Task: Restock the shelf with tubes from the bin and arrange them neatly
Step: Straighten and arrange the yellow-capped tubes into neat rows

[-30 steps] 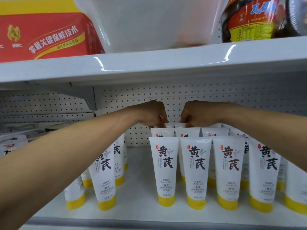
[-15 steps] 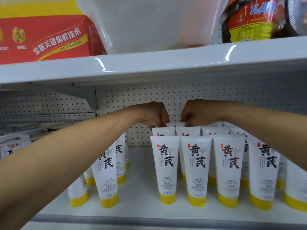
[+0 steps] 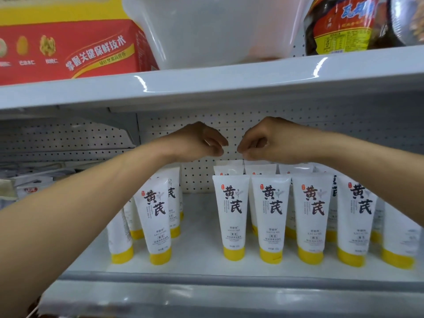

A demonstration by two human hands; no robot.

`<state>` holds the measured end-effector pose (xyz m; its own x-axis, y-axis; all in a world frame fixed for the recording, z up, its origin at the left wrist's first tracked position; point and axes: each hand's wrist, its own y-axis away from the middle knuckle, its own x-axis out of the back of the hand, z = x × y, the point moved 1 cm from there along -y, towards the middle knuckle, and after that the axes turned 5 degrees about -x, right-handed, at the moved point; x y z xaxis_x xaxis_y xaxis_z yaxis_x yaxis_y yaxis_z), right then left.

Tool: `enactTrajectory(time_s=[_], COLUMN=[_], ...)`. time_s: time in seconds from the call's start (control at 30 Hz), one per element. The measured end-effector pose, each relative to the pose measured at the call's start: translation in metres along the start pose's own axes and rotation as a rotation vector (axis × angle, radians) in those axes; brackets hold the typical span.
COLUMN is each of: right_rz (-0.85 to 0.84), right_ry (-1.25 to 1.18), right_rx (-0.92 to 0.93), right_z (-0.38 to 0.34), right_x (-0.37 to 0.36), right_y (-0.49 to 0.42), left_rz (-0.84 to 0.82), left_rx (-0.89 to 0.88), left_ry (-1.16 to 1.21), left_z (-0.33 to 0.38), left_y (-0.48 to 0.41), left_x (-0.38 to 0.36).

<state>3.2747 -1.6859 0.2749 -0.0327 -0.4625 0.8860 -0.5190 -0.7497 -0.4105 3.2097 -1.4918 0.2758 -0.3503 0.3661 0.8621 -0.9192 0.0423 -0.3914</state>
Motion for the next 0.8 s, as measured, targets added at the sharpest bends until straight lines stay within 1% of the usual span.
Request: enactTrajectory(time_s=[0.17, 0.23, 0.3, 0.37, 0.4, 0.47, 0.53, 0.6, 0.73, 0.8], right_rz=[-0.01, -0.032, -0.074, -0.11, -0.123, -0.146, -0.17, -0.175, -0.165, -0.17], right_ry=[-0.006, -0.006, 0.018, 0.048, 0.065, 0.104, 0.142, 0.171, 0.2, 0.181], right_rx=[0.052, 0.047, 0.039, 0.024, 0.014, 0.007, -0.005, -0.023, -0.012, -0.022], right_z=[-0.026, -0.034, -0.038, -0.04, -0.041, -0.041, -0.041, -0.042, -0.043, -0.042], right_x=[-0.006, -0.008, -0.012, -0.016, -0.019, -0.025, -0.03, -0.036, -0.043, -0.043], right_y=[0.017, 0.022, 0.025, 0.026, 0.026, 0.026, 0.026, 0.026, 0.025, 0.024], left_rz=[0.107, 0.133, 0.134, 0.078, 0.024, -0.092, -0.148, -0.143, -0.087, -0.078], left_rx=[-0.06, -0.059, -0.024, 0.081, 0.139, 0.229, 0.236, 0.202, 0.164, 0.129], left_ry=[-0.096, -0.176, -0.311, -0.509, -0.599, -0.681, -0.692, -0.661, -0.436, -0.374], left_z=[0.007, 0.007, 0.006, 0.003, 0.003, 0.001, -0.002, -0.007, -0.013, -0.014], left_y=[0.047, 0.069, 0.089, 0.106, 0.112, 0.119, 0.121, 0.119, 0.111, 0.105], left_x=[0.015, 0.024, 0.032, 0.036, 0.037, 0.035, 0.031, 0.028, 0.025, 0.021])
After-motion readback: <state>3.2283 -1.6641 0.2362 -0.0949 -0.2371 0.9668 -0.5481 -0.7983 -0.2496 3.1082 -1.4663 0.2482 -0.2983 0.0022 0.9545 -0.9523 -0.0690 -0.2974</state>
